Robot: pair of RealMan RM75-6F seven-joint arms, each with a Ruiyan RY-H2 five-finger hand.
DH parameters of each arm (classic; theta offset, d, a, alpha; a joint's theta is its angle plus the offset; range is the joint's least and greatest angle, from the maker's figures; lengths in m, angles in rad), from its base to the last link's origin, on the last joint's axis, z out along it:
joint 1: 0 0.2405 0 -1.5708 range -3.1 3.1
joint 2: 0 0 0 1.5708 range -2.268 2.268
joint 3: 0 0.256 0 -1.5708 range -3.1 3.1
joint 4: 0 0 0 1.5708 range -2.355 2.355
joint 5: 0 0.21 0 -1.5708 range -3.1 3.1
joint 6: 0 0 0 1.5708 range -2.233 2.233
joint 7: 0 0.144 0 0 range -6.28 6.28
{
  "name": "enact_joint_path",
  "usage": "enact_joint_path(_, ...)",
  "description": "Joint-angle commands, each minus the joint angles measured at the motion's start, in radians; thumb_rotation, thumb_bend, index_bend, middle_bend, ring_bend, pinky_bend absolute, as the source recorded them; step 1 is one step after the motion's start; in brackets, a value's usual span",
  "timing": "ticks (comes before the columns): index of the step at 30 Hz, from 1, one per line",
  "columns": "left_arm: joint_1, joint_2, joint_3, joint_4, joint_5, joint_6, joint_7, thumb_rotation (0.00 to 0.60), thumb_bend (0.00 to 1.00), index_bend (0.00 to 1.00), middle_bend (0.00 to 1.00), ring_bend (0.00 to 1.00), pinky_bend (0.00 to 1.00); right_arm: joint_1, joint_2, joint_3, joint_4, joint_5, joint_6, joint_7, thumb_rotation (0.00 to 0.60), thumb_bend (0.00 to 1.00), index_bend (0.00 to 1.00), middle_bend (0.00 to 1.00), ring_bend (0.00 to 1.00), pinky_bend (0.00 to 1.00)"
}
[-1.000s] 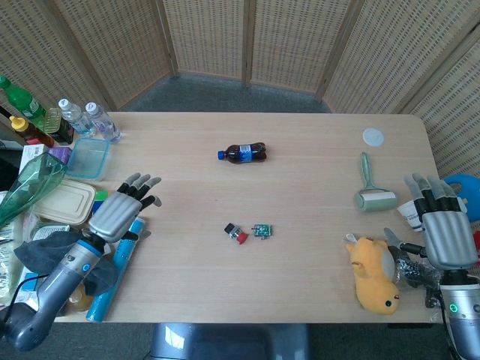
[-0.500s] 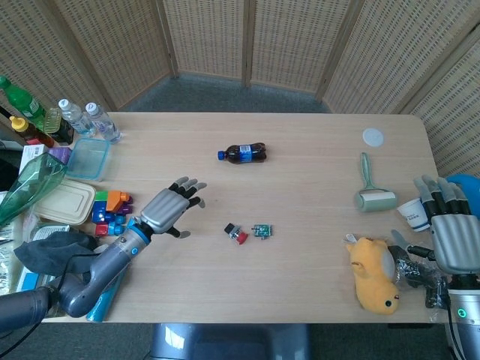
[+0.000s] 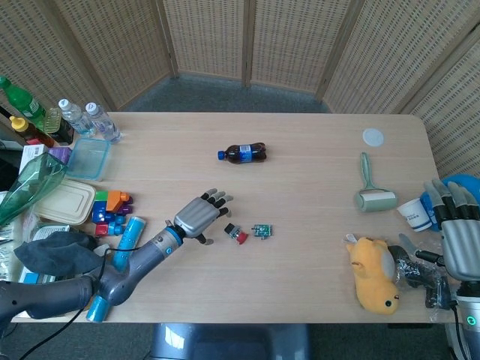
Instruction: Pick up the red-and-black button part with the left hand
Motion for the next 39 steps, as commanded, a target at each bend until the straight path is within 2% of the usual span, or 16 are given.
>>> enact_joint_path(1, -0.035, -0.058, 0.001, 0.063, -0.019, -0.029, -0.002, 0.600, 0.00, 0.27, 0.00, 0.00, 0.00, -0.004, 0.002, 0.000, 0.000, -0.001, 0.004, 0.004, 0.367, 0.26, 0.00, 0.00, 0.00, 0.00)
enact_joint_path(14, -0.092, -0.183, 0.018, 0.234, -0.008, -0.071, -0.042, 0.600, 0.00, 0.27, 0.00, 0.00, 0.00, -0.028, 0.013, 0.000, 0.011, 0.004, 0.023, 0.035, 0.366, 0.26, 0.00, 0.00, 0.00, 0.00)
enact_joint_path(20, -0.096, -0.215, 0.026, 0.272, 0.011, -0.060, -0.065, 0.600, 0.00, 0.35, 0.00, 0.00, 0.00, -0.036, 0.017, -0.002, 0.015, 0.002, 0.026, 0.050, 0.368, 0.25, 0.00, 0.00, 0.00, 0.00)
enact_joint_path(26, -0.097, -0.227, 0.030, 0.292, 0.016, -0.055, -0.070, 0.600, 0.00, 0.38, 0.00, 0.00, 0.00, -0.042, 0.021, -0.002, 0.014, -0.001, 0.030, 0.059, 0.365, 0.25, 0.00, 0.00, 0.00, 0.00)
enact_joint_path(29, -0.096, -0.231, 0.035, 0.304, 0.019, -0.054, -0.070, 0.600, 0.02, 0.40, 0.00, 0.00, 0.00, -0.045, 0.022, -0.001, 0.013, 0.000, 0.031, 0.070, 0.365, 0.25, 0.00, 0.00, 0.00, 0.00)
enact_joint_path(35, -0.095, -0.244, 0.039, 0.322, 0.018, -0.054, -0.071, 0.600, 0.14, 0.45, 0.00, 0.00, 0.00, -0.049, 0.026, -0.002, 0.013, -0.004, 0.034, 0.079, 0.366, 0.25, 0.00, 0.00, 0.00, 0.00)
enact_joint_path(39, -0.090, -0.250, 0.041, 0.326, 0.030, -0.035, -0.078, 0.600, 0.21, 0.53, 0.00, 0.00, 0.00, -0.051, 0.028, -0.001, 0.010, -0.006, 0.036, 0.080, 0.364, 0.24, 0.00, 0.00, 0.00, 0.00)
